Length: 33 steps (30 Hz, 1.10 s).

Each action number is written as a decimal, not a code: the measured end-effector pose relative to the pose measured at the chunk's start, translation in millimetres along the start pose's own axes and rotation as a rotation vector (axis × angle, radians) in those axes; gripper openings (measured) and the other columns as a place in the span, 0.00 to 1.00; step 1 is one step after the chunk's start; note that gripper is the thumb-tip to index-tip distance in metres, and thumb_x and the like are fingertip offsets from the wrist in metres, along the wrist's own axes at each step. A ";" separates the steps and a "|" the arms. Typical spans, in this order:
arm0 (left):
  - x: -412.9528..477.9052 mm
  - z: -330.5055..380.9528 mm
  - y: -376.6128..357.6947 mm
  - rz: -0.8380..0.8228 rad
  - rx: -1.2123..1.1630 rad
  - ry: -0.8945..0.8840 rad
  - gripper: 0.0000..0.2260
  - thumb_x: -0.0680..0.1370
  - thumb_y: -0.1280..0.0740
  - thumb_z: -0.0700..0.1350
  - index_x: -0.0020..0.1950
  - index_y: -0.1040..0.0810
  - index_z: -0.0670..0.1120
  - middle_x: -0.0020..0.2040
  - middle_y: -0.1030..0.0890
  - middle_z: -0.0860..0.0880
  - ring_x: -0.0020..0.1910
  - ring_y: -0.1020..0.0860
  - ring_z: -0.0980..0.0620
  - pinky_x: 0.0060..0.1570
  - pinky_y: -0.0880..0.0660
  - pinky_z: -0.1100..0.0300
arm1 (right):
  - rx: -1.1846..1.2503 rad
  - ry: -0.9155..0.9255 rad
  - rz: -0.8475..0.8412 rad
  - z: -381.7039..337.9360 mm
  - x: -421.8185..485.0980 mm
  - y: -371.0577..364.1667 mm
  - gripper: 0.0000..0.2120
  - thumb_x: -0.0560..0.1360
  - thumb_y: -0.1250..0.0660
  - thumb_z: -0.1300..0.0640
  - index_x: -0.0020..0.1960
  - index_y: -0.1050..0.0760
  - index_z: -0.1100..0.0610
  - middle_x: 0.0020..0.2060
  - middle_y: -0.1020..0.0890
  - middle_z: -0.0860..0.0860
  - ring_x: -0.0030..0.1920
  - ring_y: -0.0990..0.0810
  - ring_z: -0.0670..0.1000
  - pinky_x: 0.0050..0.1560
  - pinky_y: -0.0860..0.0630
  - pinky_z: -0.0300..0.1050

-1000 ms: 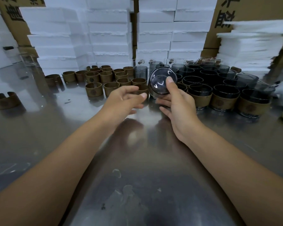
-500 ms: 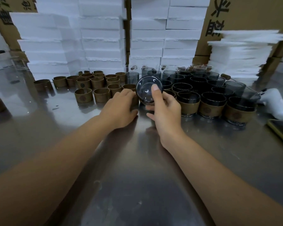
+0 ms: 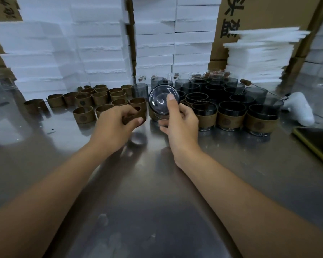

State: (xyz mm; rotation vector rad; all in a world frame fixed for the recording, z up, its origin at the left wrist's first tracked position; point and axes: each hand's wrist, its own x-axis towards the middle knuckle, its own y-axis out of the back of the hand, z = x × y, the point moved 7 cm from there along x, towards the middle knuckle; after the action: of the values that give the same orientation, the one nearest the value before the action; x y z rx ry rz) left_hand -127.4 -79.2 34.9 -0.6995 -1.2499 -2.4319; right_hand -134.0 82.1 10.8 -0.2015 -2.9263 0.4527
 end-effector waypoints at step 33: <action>-34.5 45.7 28.8 0.134 -0.813 0.027 0.21 0.72 0.29 0.42 0.64 0.29 0.44 0.55 0.22 0.55 0.54 0.22 0.65 0.55 0.26 0.67 | 0.119 -0.269 -0.293 4.8 -23.4 -20.7 0.17 0.76 0.38 0.39 0.53 0.20 0.50 0.41 0.19 0.50 0.44 0.22 0.51 0.31 0.25 0.39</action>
State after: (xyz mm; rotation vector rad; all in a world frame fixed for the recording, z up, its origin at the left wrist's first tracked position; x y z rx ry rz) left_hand -72.2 -56.0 57.7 -0.8938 -0.1361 -2.7773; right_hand -114.3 57.5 9.1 0.3241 -3.0987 0.6459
